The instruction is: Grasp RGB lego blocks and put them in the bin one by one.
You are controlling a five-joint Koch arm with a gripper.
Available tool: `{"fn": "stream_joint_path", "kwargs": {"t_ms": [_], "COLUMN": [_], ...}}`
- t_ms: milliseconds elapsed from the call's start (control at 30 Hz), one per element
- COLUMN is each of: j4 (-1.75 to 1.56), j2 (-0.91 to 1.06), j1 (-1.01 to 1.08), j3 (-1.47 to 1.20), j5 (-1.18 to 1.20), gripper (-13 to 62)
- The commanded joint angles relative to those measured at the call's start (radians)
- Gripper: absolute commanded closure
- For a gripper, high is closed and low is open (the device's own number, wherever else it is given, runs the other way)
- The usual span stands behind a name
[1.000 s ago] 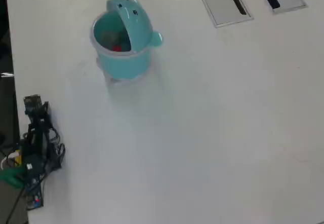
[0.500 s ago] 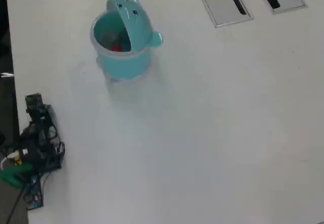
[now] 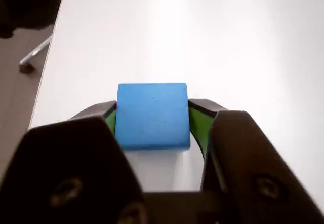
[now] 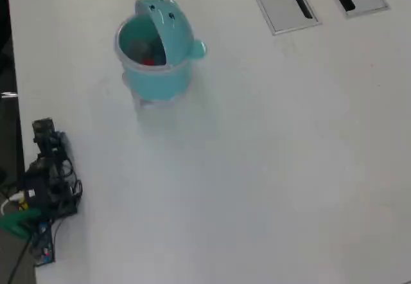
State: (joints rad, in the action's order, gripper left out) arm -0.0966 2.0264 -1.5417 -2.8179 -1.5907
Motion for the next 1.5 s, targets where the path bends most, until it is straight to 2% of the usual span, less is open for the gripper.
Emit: {"fn": "stream_joint_path", "kwargs": {"t_ms": [0, 167, 233, 333, 367, 400, 500, 600, 700, 933, 1000, 1233, 1400, 1467], "j4": [-0.069, -0.069, 0.021, 0.072, 0.143, 0.147, 0.183, 0.181, 0.181, 0.152, 0.164, 0.265, 0.448, 0.63], "j2": [0.037, 0.175, 0.212, 0.218, 0.213, 0.209, 0.15, 0.094, -0.11, -0.293, -0.416, -0.626, -0.874, -1.077], "j1": [0.006, 0.064, 0.094, 0.126, 0.186, 0.19, 0.321, 0.35, 0.397, 0.446, 0.491, 0.588, 0.678, 0.696], "j3": [0.052, 0.267, 0.46, 0.546, 0.676, 0.698, 0.891, 0.968, 1.178, 1.289, 1.439, 1.77, 2.224, 2.588], "j5": [-0.02, 0.074, 0.129, 0.127, 0.127, 0.129, 0.118, 0.117, 0.117, 0.115, 0.118, 0.126, 0.126, 0.126], "gripper": [40.9, 41.6, 41.6, 41.6, 41.6, 41.5, 41.5, 41.5, 41.5, 41.5, 41.4, 41.3, 41.2, 41.0]}}
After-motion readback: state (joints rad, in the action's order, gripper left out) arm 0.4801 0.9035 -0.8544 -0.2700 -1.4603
